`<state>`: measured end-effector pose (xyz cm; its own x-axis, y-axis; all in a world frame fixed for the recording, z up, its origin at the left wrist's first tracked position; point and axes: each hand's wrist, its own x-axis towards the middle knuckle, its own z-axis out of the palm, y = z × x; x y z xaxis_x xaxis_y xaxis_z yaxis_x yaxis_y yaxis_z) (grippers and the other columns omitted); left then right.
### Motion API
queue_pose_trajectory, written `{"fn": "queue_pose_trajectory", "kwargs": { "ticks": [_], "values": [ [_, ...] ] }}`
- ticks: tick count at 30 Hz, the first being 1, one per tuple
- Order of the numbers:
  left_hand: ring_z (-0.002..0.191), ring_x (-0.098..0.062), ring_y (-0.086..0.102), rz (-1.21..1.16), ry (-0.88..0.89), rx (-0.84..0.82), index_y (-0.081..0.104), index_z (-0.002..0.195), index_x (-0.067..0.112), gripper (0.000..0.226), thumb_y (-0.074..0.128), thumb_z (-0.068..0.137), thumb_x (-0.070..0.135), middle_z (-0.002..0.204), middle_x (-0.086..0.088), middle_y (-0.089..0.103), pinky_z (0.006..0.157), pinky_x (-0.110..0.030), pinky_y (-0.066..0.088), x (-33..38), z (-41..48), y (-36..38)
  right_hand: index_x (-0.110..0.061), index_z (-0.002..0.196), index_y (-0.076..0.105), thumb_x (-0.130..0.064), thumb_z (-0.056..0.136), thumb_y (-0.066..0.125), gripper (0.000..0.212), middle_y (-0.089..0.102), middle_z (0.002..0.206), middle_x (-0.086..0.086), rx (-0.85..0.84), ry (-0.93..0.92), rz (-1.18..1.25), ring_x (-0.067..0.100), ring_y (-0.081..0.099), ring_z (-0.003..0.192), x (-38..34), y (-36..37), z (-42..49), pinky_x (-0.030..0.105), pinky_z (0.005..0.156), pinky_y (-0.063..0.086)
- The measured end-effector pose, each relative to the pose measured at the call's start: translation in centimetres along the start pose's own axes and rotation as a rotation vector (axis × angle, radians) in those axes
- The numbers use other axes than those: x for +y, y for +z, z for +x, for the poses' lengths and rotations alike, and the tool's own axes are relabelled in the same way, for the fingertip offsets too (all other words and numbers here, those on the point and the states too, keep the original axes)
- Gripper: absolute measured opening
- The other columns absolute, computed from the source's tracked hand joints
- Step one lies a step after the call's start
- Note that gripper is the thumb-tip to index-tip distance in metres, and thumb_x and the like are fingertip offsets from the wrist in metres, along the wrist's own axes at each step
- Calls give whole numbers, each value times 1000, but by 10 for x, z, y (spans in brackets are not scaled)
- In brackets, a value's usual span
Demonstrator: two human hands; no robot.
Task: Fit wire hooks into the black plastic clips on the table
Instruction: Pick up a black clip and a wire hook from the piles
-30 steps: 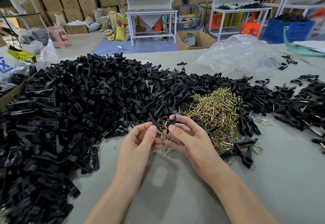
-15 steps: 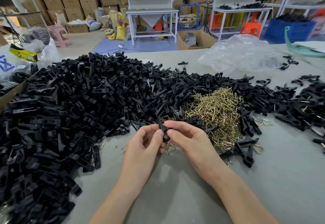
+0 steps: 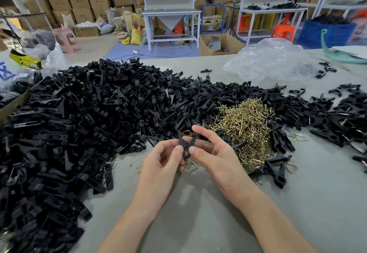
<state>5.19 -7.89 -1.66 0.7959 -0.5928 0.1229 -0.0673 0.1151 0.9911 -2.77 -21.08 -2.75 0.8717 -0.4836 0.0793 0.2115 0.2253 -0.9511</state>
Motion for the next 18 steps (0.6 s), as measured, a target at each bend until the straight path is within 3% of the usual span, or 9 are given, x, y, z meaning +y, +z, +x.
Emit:
{"fn": "queue_pose_trajectory", "kwargs": {
  "ticks": [9, 13, 15, 18],
  "values": [
    [70, -11, 67, -22, -24, -27, 70, 99, 22, 11, 61, 97, 16, 79, 1, 74, 67, -16, 52, 0, 0, -1, -28, 128, 63, 0, 92, 66, 46, 74, 119, 4, 9, -13, -62, 21, 67, 116, -2, -1, -2, 35, 103, 52],
    [72, -12, 68, 48, 17, 1, 70, 93, 18, 9, 63, 96, 14, 79, -1, 74, 68, -17, 53, -2, 0, -2, -25, 134, 58, -1, 92, 67, 49, 74, 117, -6, 13, -23, -150, 9, 68, 114, -6, 2, -3, 19, 96, 51],
    [75, -10, 70, 73, 17, -14, 71, 96, 20, 13, 62, 97, 10, 83, 2, 76, 70, -18, 54, -2, -2, -1, -26, 126, 64, -2, 93, 67, 41, 75, 114, -10, 23, -51, -210, 3, 68, 111, -7, 4, -5, 12, 90, 49],
    [75, -5, 70, 84, 22, -52, 72, 104, 27, 27, 59, 98, 5, 81, 6, 76, 70, -15, 53, -2, -3, 2, -27, 114, 71, -6, 96, 64, 29, 77, 107, -10, 20, -100, -296, 2, 70, 100, -7, 5, -8, 11, 83, 50]
  ]
}}
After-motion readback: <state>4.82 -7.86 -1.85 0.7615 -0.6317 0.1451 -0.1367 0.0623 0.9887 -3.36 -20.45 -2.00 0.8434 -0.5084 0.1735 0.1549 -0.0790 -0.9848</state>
